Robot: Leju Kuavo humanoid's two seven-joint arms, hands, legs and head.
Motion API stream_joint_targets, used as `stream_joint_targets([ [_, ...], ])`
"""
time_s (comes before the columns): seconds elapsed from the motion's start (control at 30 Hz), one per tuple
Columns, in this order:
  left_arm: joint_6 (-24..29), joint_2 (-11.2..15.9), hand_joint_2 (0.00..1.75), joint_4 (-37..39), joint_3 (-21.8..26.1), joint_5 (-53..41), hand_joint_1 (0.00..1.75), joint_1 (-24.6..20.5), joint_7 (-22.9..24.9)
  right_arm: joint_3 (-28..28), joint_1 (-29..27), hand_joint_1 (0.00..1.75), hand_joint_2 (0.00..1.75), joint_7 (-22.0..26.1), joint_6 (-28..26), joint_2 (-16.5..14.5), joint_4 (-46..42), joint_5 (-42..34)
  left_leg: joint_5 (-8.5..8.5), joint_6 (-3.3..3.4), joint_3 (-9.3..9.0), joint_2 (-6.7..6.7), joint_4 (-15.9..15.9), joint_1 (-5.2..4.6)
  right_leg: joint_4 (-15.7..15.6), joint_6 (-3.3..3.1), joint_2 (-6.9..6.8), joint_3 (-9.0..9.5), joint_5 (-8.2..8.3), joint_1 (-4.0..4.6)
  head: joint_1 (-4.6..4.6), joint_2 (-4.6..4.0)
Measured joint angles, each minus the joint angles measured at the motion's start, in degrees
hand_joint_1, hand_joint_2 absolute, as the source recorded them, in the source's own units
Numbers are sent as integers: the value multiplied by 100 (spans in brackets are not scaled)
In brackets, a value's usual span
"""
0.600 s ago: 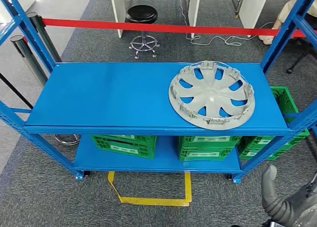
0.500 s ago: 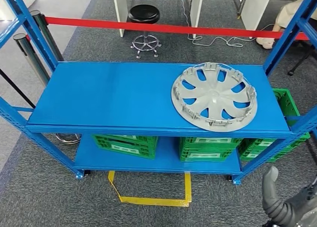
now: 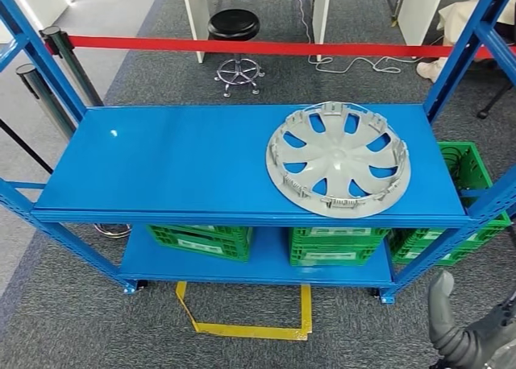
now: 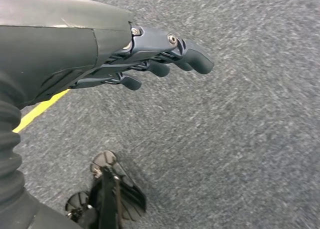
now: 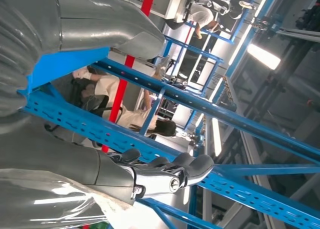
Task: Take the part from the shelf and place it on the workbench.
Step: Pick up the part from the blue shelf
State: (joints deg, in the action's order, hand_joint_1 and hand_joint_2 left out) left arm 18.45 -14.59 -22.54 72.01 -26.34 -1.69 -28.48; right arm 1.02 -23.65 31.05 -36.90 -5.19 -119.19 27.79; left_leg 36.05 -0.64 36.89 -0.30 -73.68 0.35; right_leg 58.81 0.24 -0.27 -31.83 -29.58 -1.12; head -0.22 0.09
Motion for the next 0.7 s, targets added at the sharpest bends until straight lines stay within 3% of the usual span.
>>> stream_joint_targets([
  [0.07, 17, 11, 175, 13, 16, -37, 0, 3, 50, -25, 17, 0, 175, -16, 13, 0, 3, 19, -485, 71, -269, 1, 719, -15, -3, 1, 6, 36, -19, 7, 1, 0],
  [0.13, 27, 27, 175, 27, 35, -83, 0, -8, 104, -65, 56, 0, 175, -61, 18, -1, 21, 32, -735, 125, -514, 5, 1347, -46, -2, 32, 8, 47, -35, 24, 3, 0],
  [0.23, 39, 40, 175, 55, 79, -114, 0, 1, 160, -139, 122, 0, 175, -104, 32, -1, 69, 46, -739, 151, -556, 10, 1529, -62, -32, 123, 2, 36, -18, 28, 5, 0],
  [0.3, 44, 45, 175, 66, 100, -130, 0, 20, 168, -190, 172, 0, 175, -107, 45, 0, 98, 65, -782, 195, -579, 11, 1599, -38, 58, 181, 8, -23, -101, 25, 13, 0],
  [0.33, 46, 48, 175, 68, 107, -139, 0, 21, 170, -213, 196, 0, 175, -107, 48, 1, 111, 73, -800, 217, -590, 13, 1630, -25, 262, 203, 12, -124, -227, 26, 22, 0],
  [0.4, 50, 52, 175, 83, 115, -153, 0, 15, 179, -251, 229, 0, 175, -118, 50, 1, 143, 88, -800, 243, -587, 14, 1638, -32, 987, 235, 16, -481, -571, 23, 36, 0],
  [0.47, 50, 55, 175, 107, 121, -178, 0, 16, 199, -277, 247, 0, 175, -152, 49, 5, 185, 107, -789, 257, -593, 13, 1637, -47, 1509, 254, 16, -753, -695, 24, 35, 0],
  [0.5, 50, 57, 175, 115, 124, -195, 0, 17, 210, -288, 255, 0, 175, -176, 45, 9, 203, 118, -781, 261, -604, 12, 1635, -52, 1475, 254, 16, -749, -597, 25, 36, 0],
  [0.53, 49, 59, 175, 121, 126, -215, 0, 16, 219, -299, 261, 0, 175, -201, 40, 16, 220, 126, -770, 259, -623, 9, 1634, -54, 1209, 245, 15, -628, -400, 24, 36, 0],
  [0.6, 39, 60, 175, 132, 128, -263, 0, 14, 223, -315, 268, 0, 175, -240, 30, 37, 241, 134, -734, 233, -658, 1, 1623, -68, 410, 209, 14, -243, -45, 32, 37, 0],
  [0.63, 28, 61, 175, 138, 128, -289, 0, 12, 217, -319, 267, 0, 175, -249, 23, 46, 248, 135, -717, 210, -663, -2, 1613, -77, 110, 181, 17, -80, 36, 38, 35, 0],
  [0.7, 1, 63, 175, 146, 127, -337, 0, 8, 198, -320, 241, 0, 175, -256, 7, 60, 257, 136, -707, 162, -654, -5, 1594, -89, -63, 131, 29, 31, 14, 57, 32, 0],
])
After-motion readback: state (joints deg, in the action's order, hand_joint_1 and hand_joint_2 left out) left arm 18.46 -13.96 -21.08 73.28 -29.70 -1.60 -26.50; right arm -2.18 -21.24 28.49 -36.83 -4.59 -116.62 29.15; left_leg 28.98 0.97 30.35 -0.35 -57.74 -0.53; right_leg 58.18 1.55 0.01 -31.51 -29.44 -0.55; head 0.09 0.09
